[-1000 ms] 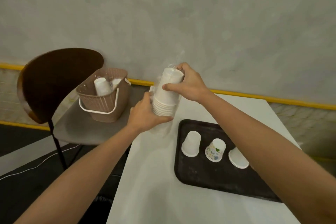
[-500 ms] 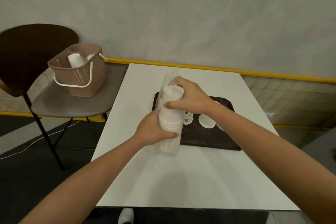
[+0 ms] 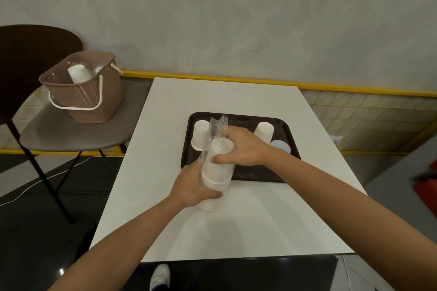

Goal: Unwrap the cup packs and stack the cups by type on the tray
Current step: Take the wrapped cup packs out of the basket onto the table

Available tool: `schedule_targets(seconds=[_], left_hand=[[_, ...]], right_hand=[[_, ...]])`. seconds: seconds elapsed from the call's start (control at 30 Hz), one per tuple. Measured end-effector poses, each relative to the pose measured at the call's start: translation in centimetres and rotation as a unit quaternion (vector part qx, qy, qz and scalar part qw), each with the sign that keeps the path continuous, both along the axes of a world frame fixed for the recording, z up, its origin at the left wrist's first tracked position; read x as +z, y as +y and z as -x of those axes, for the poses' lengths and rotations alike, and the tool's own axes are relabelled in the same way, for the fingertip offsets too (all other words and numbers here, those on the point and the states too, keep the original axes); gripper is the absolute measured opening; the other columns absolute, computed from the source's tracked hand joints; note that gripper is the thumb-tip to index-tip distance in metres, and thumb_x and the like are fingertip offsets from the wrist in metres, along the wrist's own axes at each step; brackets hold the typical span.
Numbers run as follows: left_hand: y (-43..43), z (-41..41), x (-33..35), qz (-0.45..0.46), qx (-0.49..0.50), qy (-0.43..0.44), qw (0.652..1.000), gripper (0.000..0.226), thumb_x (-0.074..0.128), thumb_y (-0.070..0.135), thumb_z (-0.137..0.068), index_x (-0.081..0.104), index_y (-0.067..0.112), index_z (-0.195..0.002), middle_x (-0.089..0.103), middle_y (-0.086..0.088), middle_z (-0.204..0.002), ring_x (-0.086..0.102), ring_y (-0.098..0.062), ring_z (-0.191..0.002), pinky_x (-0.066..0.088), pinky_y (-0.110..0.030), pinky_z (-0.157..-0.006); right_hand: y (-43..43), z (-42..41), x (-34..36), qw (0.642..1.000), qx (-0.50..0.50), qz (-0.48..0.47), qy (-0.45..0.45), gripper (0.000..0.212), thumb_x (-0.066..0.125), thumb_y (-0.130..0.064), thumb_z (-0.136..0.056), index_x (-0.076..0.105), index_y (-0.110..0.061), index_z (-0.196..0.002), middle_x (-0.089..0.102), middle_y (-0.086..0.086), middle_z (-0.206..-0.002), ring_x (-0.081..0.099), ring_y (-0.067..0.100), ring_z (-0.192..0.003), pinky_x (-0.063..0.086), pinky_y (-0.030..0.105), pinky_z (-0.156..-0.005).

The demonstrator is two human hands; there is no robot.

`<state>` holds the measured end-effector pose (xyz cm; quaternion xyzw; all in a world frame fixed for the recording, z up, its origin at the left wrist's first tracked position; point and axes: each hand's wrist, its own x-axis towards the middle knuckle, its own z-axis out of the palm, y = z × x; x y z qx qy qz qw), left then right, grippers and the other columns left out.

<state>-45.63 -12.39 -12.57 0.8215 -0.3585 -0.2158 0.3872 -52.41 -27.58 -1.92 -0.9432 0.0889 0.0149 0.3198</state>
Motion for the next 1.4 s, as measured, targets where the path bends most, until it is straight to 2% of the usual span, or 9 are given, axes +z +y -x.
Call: schedule_targets(seconds=[0.2, 0.43, 0.6, 0.7, 0.83, 1.07, 1.13, 1.23, 1.4], left_hand=[[1.2, -1.7, -0.8, -0.041, -0.004, -0.021, 0.999, 0.085, 0.087, 0.042, -0.049, 0.05, 0.026, -0.124, 0.061, 0.013, -0.093, 0.059, -0.012, -0.085, 0.045, -0.022, -0.069], [1.7, -2.4, -1.3, -0.075, 0.002, 0.002, 0.997, 0.086, 0.088, 0.04, -0.054, 0.043, 0.025, -0.126, 0.061, 0.007, -0.099, 0.058, -0.015, -0.091, 0.049, -0.027, -0.076], [2.1, -2.5, -1.8, -0.064, 0.007, 0.03, 0.997, 0.087, 0.089, 0.037, -0.054, 0.044, 0.023, -0.127, 0.061, 0.005, -0.103, 0.058, -0.017, -0.095, 0.048, -0.026, -0.078], [2.4, -2.3, -1.8, -0.05, 0.008, 0.046, 0.998, 0.088, 0.089, 0.033, -0.056, 0.042, 0.022, -0.129, 0.06, 0.006, -0.104, 0.057, -0.017, -0.097, 0.046, -0.025, -0.08], [2.8, -2.4, -1.6, -0.043, -0.01, 0.046, 0.998, 0.092, 0.088, 0.034, -0.058, 0.037, 0.024, -0.134, 0.057, 0.008, -0.105, 0.054, -0.013, -0.096, 0.041, -0.021, -0.079], [3.6, -3.2, -0.2, -0.02, -0.016, 0.067, 0.997, 0.091, 0.085, 0.041, -0.061, 0.034, 0.025, -0.135, 0.049, 0.014, -0.122, 0.049, -0.011, -0.11, 0.039, -0.024, -0.088], [4.0, -3.5, 0.3, -0.007, -0.018, 0.09, 0.996, 0.091, 0.084, 0.045, -0.062, 0.034, 0.026, -0.136, 0.048, 0.013, -0.126, 0.047, -0.01, -0.114, 0.035, -0.022, -0.089], [4.8, -4.2, 1.0, 0.009, -0.021, 0.11, 0.994, 0.094, 0.075, 0.06, -0.056, 0.035, 0.029, -0.136, 0.049, 0.011, -0.131, 0.046, -0.01, -0.12, 0.036, -0.025, -0.096], [6.1, -5.5, 2.9, 0.1, 0.013, 0.184, 0.978, 0.072, 0.066, 0.053, -0.057, 0.049, 0.035, -0.124, 0.058, 0.004, -0.123, 0.047, -0.011, -0.123, 0.037, -0.041, -0.106]], right_hand=[[0.8, -1.4, -1.5, 0.999, -0.002, 0.026, 0.028, 0.056, 0.076, -0.048, -0.065, 0.058, -0.016, -0.107, 0.065, -0.002, -0.1, 0.061, 0.014, -0.091, 0.054, 0.039, -0.081], [2.1, -2.3, -2.0, 0.998, -0.022, 0.022, 0.052, 0.07, 0.06, -0.075, -0.059, 0.058, -0.02, -0.102, 0.065, -0.003, -0.096, 0.062, 0.014, -0.089, 0.054, 0.041, -0.08], [2.6, -2.6, -2.2, 0.998, -0.036, -0.005, 0.047, 0.054, 0.053, -0.055, -0.086, 0.062, -0.003, -0.093, 0.066, 0.012, -0.09, 0.063, 0.023, -0.085, 0.051, 0.051, -0.081], [2.8, -2.7, -2.2, 0.998, -0.032, -0.012, 0.052, 0.047, 0.058, -0.053, -0.082, 0.06, -0.011, -0.103, 0.066, 0.006, -0.097, 0.063, 0.021, -0.09, 0.052, 0.047, -0.083], [2.9, -2.9, -1.5, 0.998, -0.029, -0.015, 0.047, 0.059, 0.063, -0.052, -0.081, 0.042, -0.021, -0.127, 0.06, 0.002, -0.111, 0.059, 0.019, -0.099, 0.053, 0.04, -0.087], [2.8, -3.6, -0.2, 0.998, -0.056, -0.02, -0.027, 0.073, 0.069, -0.047, -0.079, 0.028, -0.025, -0.135, 0.051, -0.009, -0.101, 0.056, 0.015, -0.094, 0.051, 0.031, -0.081], [2.9, -3.9, 0.1, 0.996, -0.07, -0.017, -0.047, 0.077, 0.072, -0.047, -0.076, 0.028, -0.024, -0.134, 0.046, -0.016, -0.089, 0.054, 0.012, -0.088, 0.048, 0.026, -0.073], [2.9, -4.8, 0.7, 0.992, -0.097, -0.005, -0.076, 0.077, 0.072, -0.053, -0.072, 0.033, -0.026, -0.133, 0.046, -0.011, -0.097, 0.052, 0.012, -0.087, 0.043, 0.023, -0.067], [4.1, -6.8, 2.2, 0.99, -0.1, 0.054, -0.087, 0.062, 0.065, -0.059, -0.076, 0.045, -0.024, -0.124, 0.048, -0.002, -0.119, 0.05, 0.015, -0.105, 0.049, 0.035, -0.086]])
